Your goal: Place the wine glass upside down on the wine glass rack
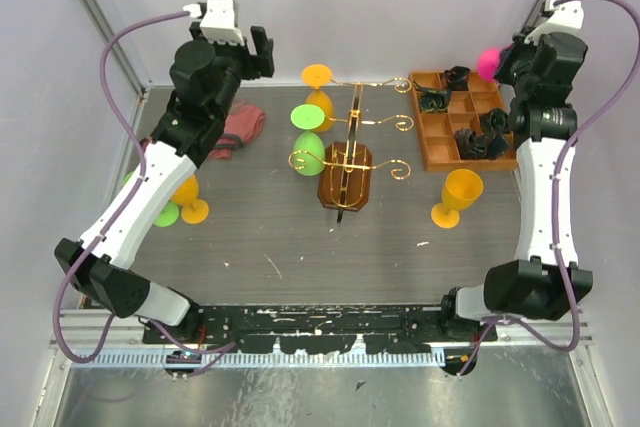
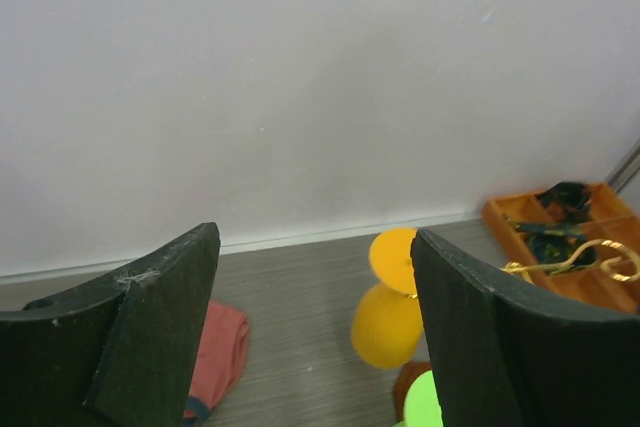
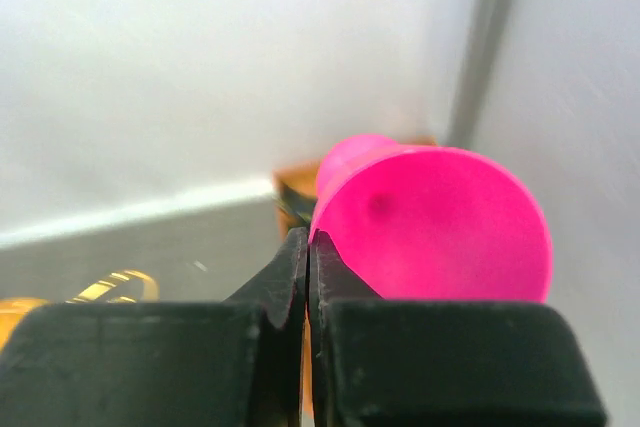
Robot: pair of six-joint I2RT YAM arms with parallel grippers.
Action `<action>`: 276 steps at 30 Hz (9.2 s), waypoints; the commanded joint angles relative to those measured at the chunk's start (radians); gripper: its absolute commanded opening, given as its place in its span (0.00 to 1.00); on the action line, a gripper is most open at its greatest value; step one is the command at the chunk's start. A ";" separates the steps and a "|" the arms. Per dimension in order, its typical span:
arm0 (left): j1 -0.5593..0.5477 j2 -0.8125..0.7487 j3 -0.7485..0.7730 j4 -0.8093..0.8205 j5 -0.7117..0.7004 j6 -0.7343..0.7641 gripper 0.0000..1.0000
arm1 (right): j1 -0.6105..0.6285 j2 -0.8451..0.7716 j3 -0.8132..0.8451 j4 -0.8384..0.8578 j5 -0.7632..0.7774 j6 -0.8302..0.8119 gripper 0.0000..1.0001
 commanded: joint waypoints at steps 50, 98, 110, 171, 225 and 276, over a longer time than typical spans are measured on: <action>0.100 0.068 0.029 0.076 0.150 -1.231 0.85 | 0.719 0.313 -0.190 1.541 -0.401 -0.015 0.01; 0.131 0.091 -0.004 0.215 0.064 -1.269 0.43 | 0.801 0.281 -0.224 1.529 -0.430 -0.005 0.01; 0.131 0.104 -0.005 0.218 0.085 -1.292 0.40 | 0.809 0.282 -0.227 1.539 -0.431 0.004 0.01; 0.091 -0.838 -0.972 0.342 0.560 -0.267 0.00 | 0.492 0.195 0.005 0.579 -0.031 -0.229 0.98; -0.285 -0.208 -1.130 1.212 0.299 -0.134 0.00 | 0.475 0.098 -0.148 0.604 0.009 -0.348 0.99; -0.287 -0.310 -1.255 1.078 0.177 -0.091 0.74 | 0.463 0.093 -0.160 0.587 0.020 -0.362 1.00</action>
